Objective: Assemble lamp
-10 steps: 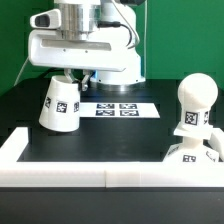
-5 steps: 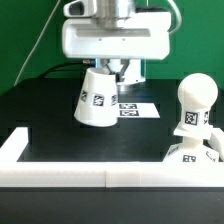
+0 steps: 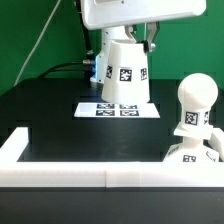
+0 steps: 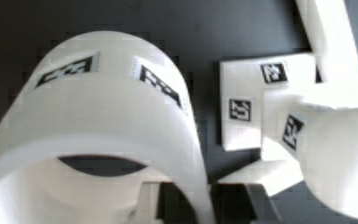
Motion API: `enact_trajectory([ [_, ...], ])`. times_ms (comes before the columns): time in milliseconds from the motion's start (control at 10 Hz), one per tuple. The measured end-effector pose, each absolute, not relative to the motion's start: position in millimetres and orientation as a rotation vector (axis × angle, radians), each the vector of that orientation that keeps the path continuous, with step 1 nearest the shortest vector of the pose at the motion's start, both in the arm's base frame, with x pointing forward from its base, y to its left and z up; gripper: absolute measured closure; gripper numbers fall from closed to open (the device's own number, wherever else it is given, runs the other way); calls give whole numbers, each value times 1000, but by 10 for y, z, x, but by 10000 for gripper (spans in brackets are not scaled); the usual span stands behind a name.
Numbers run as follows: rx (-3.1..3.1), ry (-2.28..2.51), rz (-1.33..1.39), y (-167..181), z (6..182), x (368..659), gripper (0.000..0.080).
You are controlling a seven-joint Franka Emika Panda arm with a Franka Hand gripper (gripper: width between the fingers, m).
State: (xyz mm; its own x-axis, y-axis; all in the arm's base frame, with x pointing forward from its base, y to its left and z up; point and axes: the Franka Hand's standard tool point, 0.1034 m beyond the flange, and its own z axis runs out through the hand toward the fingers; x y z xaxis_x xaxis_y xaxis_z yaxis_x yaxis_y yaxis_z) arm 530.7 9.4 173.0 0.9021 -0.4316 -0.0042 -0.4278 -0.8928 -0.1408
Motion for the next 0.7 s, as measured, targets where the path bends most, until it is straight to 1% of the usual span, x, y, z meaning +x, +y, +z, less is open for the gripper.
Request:
enact_trajectory([
  [400,-2926,669,-40,133,1724,5302,755],
  [500,-2919,665,-70,253,1777,5320,755],
  [600,-2904,687,-64,380,1876,5375,755],
  [700,-2893,684,-56,464,2012,5483,755],
])
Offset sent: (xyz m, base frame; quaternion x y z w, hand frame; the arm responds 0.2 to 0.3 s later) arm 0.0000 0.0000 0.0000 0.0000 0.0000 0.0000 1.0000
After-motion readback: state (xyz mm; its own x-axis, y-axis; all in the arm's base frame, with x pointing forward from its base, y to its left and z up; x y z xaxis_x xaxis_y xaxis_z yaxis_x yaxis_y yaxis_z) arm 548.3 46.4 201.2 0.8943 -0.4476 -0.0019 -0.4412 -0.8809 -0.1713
